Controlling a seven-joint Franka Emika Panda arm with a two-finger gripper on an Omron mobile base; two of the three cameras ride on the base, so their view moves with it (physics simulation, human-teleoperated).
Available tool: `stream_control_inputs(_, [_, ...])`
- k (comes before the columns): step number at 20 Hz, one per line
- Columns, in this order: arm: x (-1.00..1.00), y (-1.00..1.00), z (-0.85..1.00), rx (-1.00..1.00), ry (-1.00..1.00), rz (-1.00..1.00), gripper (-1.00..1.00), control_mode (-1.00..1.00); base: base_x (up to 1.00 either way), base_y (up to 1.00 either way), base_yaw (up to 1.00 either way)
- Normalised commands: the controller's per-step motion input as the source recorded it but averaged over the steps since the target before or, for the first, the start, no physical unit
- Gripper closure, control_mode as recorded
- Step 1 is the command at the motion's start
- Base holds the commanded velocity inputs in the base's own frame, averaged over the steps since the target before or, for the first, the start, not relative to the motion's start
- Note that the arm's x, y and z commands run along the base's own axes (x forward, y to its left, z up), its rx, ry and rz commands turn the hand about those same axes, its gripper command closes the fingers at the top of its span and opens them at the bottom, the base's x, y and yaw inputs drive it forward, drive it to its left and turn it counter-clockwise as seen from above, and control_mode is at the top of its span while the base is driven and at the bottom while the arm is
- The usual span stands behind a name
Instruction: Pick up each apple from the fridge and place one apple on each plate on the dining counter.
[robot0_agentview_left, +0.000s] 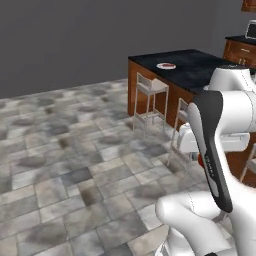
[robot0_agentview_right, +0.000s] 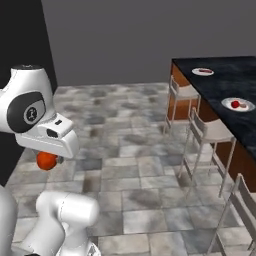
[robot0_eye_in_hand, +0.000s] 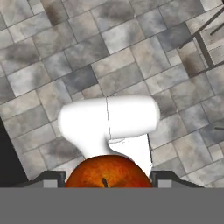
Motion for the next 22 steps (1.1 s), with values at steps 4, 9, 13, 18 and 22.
stream_control_inputs(4, [0.0,0.0,0.0,0.0,0.0,0.0,1.0,1.0,1.0,0.66,-0.3])
stream_control_inputs(9, [0.0,0.0,0.0,0.0,0.0,0.0,1.0,1.0,1.0,0.67,-0.3])
stream_control_inputs(13, [0.0,0.0,0.0,0.0,0.0,0.0,1.0,1.0,1.0,0.67,-0.31])
stream_control_inputs(18, [0.0,0.0,0.0,0.0,0.0,0.0,1.0,1.0,1.0,0.64,-0.32])
stream_control_inputs(22, [0.0,0.0,0.0,0.0,0.0,0.0,1.0,1.0,1.0,0.54,-0.34])
